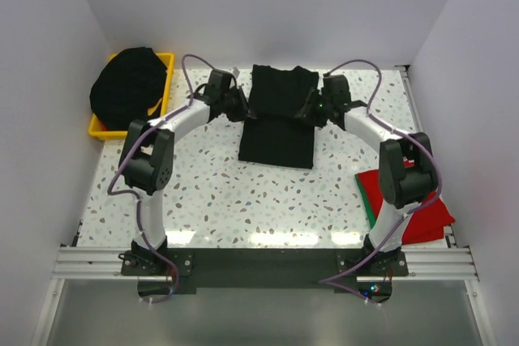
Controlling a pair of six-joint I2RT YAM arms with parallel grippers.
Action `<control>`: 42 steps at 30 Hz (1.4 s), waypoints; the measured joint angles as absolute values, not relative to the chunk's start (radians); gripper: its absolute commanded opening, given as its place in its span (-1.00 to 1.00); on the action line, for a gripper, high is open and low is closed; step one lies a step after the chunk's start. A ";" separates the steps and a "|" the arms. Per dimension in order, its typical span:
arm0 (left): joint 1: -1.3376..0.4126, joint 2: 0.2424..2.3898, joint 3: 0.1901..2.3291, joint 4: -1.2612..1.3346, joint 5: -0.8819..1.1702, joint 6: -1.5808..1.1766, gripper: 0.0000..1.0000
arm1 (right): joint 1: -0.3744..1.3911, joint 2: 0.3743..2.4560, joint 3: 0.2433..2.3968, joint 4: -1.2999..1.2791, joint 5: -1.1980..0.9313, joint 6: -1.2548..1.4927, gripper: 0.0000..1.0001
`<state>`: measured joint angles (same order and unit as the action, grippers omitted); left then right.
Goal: Fold and stack the t-shirts
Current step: Fold the tshirt
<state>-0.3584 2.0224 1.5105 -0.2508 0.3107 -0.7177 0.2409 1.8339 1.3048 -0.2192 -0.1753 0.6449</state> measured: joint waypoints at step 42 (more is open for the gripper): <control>-0.348 2.342 1.798 -0.314 0.332 -0.664 -0.84 | 0.319 2.212 1.658 -0.291 -0.147 0.552 -0.25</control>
